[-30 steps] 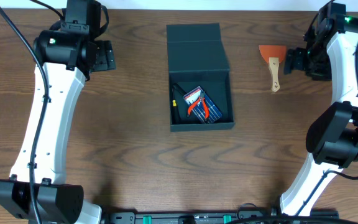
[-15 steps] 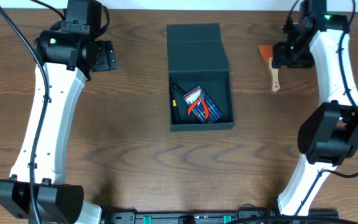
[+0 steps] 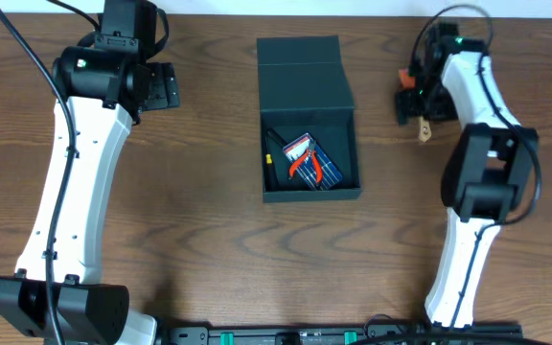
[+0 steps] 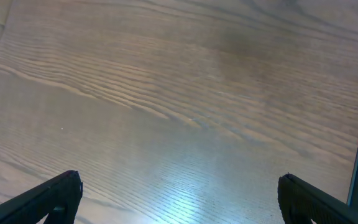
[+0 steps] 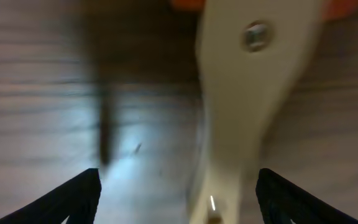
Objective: Pack container
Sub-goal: 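Lower the right gripper and grasp the scraper's beige handle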
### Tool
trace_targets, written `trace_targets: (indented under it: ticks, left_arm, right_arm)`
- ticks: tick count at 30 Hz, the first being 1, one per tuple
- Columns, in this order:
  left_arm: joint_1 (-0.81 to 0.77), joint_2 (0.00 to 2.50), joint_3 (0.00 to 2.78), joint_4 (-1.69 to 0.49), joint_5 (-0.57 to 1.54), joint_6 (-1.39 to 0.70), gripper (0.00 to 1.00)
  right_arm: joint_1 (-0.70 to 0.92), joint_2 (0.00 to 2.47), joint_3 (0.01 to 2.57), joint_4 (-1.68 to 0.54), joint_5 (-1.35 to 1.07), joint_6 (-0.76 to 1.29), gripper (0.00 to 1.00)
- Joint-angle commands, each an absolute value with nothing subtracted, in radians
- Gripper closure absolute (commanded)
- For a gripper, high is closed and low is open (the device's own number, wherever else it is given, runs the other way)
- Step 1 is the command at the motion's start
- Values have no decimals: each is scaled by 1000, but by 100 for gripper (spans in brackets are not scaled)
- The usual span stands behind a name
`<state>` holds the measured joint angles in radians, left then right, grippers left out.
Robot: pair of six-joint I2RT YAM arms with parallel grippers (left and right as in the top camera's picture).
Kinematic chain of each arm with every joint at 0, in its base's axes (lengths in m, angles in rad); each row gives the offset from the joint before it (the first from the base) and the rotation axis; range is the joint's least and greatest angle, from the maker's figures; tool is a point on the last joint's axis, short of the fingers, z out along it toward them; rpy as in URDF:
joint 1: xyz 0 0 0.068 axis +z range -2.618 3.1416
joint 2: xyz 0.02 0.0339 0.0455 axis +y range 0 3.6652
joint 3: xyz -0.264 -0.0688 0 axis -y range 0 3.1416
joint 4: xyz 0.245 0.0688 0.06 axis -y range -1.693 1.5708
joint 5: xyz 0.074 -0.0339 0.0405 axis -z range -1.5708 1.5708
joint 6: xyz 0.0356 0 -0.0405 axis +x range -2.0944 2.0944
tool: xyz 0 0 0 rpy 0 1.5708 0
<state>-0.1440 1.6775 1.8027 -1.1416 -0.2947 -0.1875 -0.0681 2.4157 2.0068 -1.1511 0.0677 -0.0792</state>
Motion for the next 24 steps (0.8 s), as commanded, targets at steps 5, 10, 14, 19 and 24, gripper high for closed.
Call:
trace_targets:
  ticks: [5,10,14,19,24]
  left_arm:
    - [-140,1673,1799,-1144,-297,-205,1]
    - [-140,1673,1799,-1144,-297,-205,2]
    - [-140,1673,1799,-1144,-297,-205,1]
    - [-140,1673,1799,-1144,-297,-205,1]
    - [-140,1673,1799,-1144,-297,-205,1]
  right_arm:
    - [-78,2460,2006,-1114,109,-83,17]
    - [-95,2460,2006,-1081,109,-54,17]
    - [-116,2460,2006,-1065,109,-23,17]
    - [-140,2460,2006,-1067,103,4,21]
    - [-153,2460,2006,-1075,101,6,23]
